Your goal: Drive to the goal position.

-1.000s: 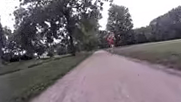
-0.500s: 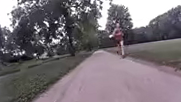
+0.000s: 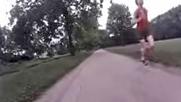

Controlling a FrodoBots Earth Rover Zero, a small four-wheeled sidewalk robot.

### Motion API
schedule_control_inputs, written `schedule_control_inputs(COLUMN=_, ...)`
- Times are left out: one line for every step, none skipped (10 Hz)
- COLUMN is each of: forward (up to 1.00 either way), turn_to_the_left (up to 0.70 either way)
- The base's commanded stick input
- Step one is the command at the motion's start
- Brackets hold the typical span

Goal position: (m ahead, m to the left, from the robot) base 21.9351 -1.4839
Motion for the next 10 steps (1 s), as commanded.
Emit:
schedule_control_inputs(forward=0.7, turn_to_the_left=-0.14)
schedule_control_inputs(forward=0.7, turn_to_the_left=-0.14)
schedule_control_inputs(forward=0.7, turn_to_the_left=-0.14)
schedule_control_inputs(forward=0.7, turn_to_the_left=-0.14)
schedule_control_inputs(forward=0.7, turn_to_the_left=-0.14)
schedule_control_inputs(forward=0.7, turn_to_the_left=-0.14)
schedule_control_inputs(forward=0.7, turn_to_the_left=-0.14)
schedule_control_inputs(forward=0.7, turn_to_the_left=-0.14)
schedule_control_inputs(forward=0.7, turn_to_the_left=-0.14)
schedule_control_inputs(forward=0.7, turn_to_the_left=-0.12)
